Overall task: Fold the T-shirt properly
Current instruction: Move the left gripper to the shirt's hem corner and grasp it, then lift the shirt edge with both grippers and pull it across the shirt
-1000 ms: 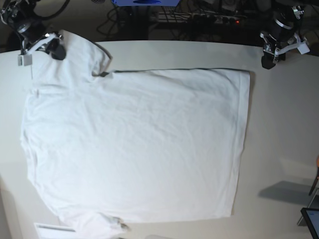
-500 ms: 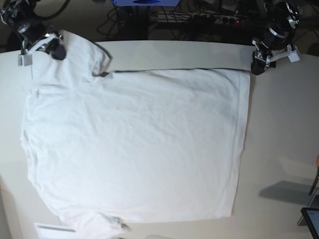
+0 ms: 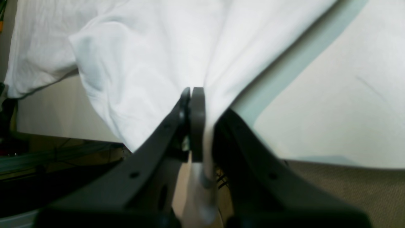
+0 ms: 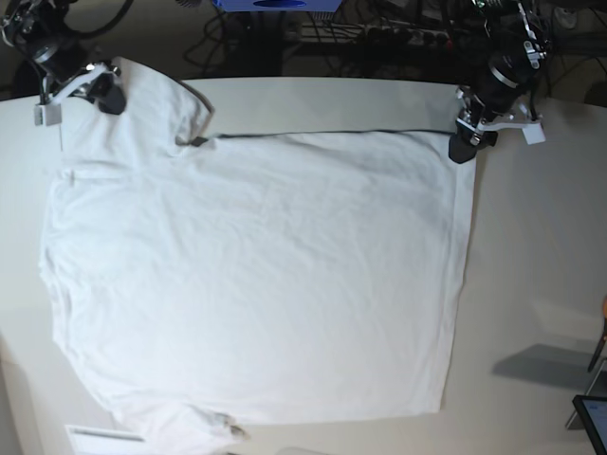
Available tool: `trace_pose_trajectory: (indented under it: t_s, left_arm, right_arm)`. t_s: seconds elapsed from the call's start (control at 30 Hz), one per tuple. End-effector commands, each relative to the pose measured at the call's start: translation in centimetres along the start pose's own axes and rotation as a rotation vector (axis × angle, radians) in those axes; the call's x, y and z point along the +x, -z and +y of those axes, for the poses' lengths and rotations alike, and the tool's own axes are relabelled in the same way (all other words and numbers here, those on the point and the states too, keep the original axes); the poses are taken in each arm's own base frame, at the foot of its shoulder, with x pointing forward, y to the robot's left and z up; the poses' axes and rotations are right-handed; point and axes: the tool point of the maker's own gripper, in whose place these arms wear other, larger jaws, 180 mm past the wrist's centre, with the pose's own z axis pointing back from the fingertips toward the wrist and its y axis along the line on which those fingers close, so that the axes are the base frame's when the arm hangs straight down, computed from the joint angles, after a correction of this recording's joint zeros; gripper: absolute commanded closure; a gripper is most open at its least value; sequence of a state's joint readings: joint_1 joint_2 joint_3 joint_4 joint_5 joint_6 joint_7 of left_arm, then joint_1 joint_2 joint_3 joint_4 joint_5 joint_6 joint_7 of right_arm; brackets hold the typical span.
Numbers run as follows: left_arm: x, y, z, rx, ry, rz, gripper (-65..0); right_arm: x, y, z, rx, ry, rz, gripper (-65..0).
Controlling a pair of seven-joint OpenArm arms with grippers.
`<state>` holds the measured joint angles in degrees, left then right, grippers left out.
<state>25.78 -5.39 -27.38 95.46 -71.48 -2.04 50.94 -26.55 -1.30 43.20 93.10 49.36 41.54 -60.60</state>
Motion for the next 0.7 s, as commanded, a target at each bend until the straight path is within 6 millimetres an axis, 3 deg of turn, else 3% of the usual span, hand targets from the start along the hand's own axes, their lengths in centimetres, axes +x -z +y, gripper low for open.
trace_pose_trajectory:
  t_s: [0.0,0.17,0.2,0.33,0.53,0.67]
  left_arm:
    - [-0.9,-0.2,2.0,0.077,0.005,0.047,-29.4]
    - [-0.6,0.6,2.5,0.112,0.064,0.045,-28.2]
    - [-0.5,0.6,2.2,0.101,0.097,0.046,-25.5]
    - [-0.5,0.5,2.0,0.083,0.179,0.054,0.0]
    - [-0.5,-0.5,4.2,0.180,0.256,0.067,0.0]
    - [0.7,-2.0,3.7,0.231,0.392,0.043,0.0]
  right_arm:
    - [-3.5,-0.6,-1.9,-0.093,0.001,0.169,-0.3]
    - [-3.4,-0.5,-1.9,-0.093,-0.001,0.167,-0.3]
    - [-3.4,-0.5,-1.9,-0.093,-0.001,0.167,-0.3]
    - [-3.4,-0.5,-1.9,-0.093,-0.001,0.167,-0.3]
    - [-3.2,-0.8,-2.0,-0.100,-0.008,0.155,-0.3]
    - [-3.1,-1.9,-2.9,-0.128,-0.019,0.119,-0.3]
